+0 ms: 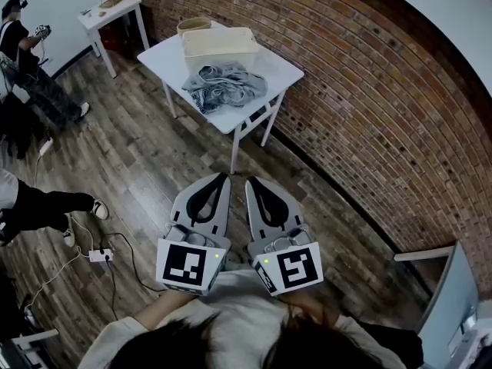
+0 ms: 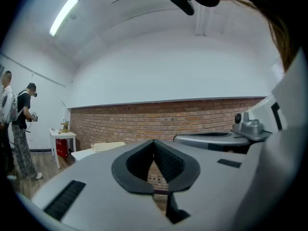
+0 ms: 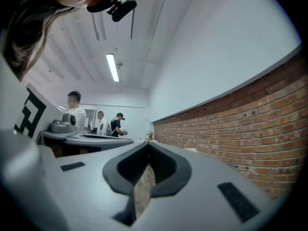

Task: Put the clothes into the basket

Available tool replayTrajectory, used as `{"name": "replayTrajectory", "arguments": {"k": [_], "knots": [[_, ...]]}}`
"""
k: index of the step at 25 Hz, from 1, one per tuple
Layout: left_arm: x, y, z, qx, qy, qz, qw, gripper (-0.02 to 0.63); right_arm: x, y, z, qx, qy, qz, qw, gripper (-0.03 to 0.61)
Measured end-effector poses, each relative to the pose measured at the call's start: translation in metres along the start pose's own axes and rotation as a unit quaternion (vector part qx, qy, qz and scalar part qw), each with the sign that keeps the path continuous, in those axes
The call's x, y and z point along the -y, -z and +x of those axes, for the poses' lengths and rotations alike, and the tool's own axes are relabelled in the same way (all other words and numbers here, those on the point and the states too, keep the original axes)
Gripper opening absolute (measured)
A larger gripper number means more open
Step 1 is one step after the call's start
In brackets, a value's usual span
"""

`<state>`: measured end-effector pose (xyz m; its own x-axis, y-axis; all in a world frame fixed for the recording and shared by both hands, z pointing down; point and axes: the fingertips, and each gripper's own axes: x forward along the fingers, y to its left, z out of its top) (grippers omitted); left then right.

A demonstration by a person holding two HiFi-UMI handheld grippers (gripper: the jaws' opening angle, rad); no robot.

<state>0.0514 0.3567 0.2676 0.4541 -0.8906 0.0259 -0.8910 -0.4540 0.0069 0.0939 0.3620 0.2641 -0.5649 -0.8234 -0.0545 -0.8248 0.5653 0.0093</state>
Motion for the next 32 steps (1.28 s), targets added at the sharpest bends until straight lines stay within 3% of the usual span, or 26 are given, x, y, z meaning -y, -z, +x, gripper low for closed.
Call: {"name": "replayTrajectory", "arguments": {"k": [11, 21, 32], "knots": [[-0.035, 0.008, -0.002, 0.008, -0.066, -0.008, 0.9978, 0.008, 0.010, 0.006, -0.001, 0.004, -0.020, -0.016, 1.000, 0.006], [-0.024, 0.012, 0.012, -0.002, -0.057, -0.009, 0.9983, 0.008, 0.030, 0.010, -0.002, -0.001, -0.009, -0.012, 1.000, 0.006], [-0.033, 0.001, 0.027, 0.016, -0.056, -0.003, 0.9983, 0.008, 0.036, 0.002, 0.015, 0.014, -0.014, -0.029, 0.999, 0.006]]}}
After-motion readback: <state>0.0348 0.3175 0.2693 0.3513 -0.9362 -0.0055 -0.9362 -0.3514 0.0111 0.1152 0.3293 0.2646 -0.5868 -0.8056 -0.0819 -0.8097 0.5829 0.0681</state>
